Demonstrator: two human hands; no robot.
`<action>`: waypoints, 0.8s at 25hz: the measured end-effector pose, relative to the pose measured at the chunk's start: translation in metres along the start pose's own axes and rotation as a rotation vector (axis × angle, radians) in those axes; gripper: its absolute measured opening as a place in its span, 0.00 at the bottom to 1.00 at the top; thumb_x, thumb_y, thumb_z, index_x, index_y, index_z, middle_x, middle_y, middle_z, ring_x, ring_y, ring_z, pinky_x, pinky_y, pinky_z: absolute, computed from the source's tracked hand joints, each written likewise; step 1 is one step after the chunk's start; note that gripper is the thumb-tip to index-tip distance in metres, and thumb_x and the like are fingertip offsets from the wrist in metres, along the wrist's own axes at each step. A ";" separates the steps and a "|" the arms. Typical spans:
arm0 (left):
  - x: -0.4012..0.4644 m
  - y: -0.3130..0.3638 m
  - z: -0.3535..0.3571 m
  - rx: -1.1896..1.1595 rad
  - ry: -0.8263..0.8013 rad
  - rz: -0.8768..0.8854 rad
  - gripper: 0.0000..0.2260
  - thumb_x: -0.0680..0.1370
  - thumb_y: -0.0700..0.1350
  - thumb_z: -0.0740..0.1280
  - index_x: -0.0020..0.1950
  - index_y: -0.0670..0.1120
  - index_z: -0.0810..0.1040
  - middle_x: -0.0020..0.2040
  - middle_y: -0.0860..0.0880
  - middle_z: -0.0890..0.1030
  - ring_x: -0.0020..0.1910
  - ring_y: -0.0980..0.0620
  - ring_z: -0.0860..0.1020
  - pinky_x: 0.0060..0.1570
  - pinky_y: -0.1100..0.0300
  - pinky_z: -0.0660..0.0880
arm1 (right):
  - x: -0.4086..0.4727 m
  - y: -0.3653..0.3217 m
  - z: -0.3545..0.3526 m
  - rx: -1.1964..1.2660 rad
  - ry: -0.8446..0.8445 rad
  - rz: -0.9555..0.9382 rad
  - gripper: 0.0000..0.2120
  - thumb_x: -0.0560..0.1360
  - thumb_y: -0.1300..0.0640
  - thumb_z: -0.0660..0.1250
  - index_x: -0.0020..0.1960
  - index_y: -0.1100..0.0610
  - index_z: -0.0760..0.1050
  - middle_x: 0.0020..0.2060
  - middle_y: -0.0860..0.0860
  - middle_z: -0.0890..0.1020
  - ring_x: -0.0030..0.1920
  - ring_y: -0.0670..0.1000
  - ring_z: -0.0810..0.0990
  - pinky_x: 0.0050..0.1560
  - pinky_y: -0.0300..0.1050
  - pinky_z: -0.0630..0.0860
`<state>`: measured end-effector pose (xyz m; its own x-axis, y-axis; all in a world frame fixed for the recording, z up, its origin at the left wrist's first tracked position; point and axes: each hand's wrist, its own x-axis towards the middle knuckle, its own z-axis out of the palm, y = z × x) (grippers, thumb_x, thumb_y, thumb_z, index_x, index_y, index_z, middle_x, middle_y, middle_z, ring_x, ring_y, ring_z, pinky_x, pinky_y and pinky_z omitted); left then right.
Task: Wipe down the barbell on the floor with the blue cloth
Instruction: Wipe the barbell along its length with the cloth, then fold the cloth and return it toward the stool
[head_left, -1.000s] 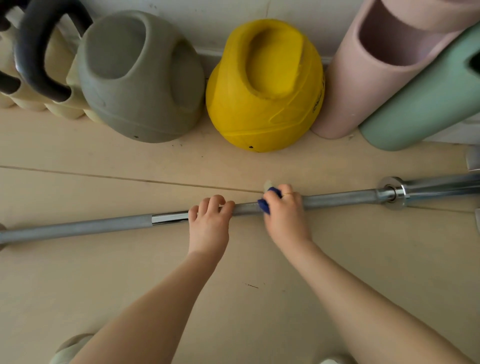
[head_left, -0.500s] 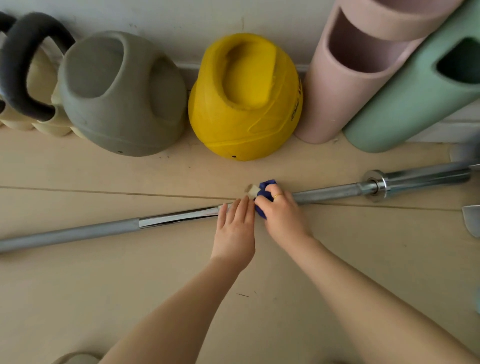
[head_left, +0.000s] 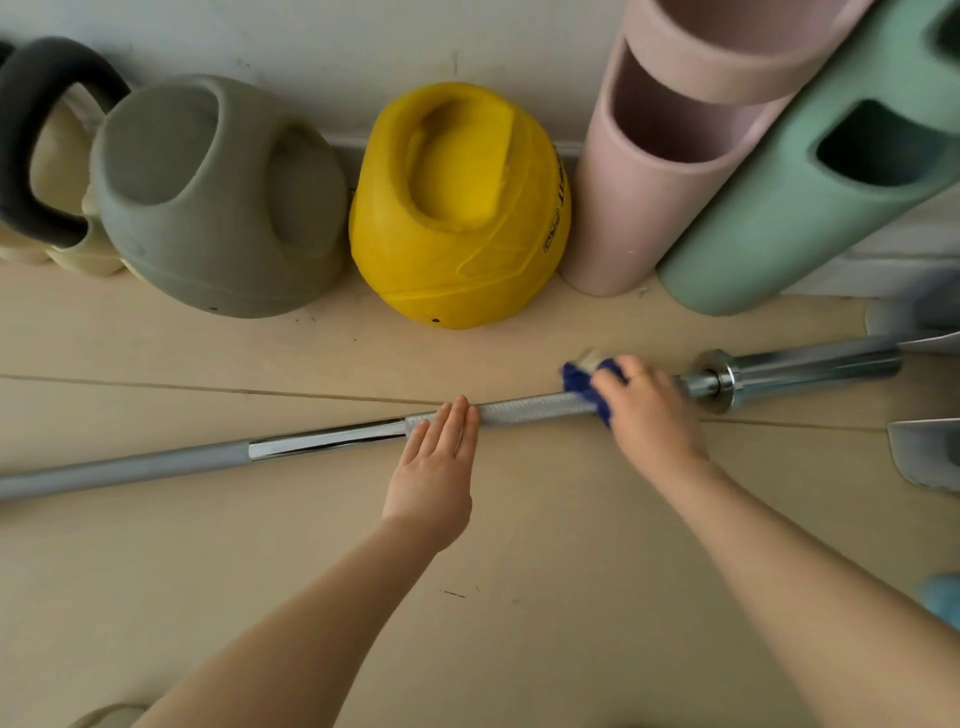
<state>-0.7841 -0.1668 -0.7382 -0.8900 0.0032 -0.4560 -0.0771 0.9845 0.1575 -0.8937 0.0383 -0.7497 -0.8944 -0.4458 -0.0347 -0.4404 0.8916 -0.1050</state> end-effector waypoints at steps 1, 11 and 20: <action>0.000 -0.001 -0.002 0.001 -0.013 0.003 0.35 0.78 0.40 0.56 0.75 0.44 0.34 0.77 0.47 0.36 0.76 0.49 0.38 0.74 0.55 0.38 | 0.002 0.020 -0.004 0.004 0.010 0.141 0.07 0.68 0.65 0.66 0.47 0.60 0.75 0.45 0.63 0.77 0.39 0.64 0.76 0.34 0.53 0.74; 0.002 -0.017 -0.020 -0.492 -0.123 0.035 0.32 0.79 0.40 0.60 0.77 0.46 0.45 0.78 0.51 0.42 0.76 0.53 0.42 0.72 0.62 0.44 | 0.001 -0.032 0.003 0.616 0.251 0.866 0.15 0.73 0.69 0.62 0.59 0.63 0.68 0.67 0.65 0.61 0.55 0.66 0.74 0.56 0.50 0.70; -0.017 -0.045 -0.034 -1.231 0.095 -0.294 0.30 0.76 0.28 0.51 0.75 0.49 0.56 0.73 0.48 0.63 0.70 0.53 0.62 0.66 0.62 0.59 | -0.002 -0.188 -0.006 1.044 -0.496 0.244 0.16 0.76 0.63 0.57 0.63 0.59 0.66 0.58 0.57 0.70 0.60 0.60 0.72 0.60 0.54 0.72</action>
<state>-0.7810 -0.2170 -0.7081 -0.7929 -0.2498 -0.5558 -0.5965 0.1320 0.7917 -0.8100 -0.1277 -0.7235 -0.7168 -0.4598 -0.5242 0.2204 0.5638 -0.7959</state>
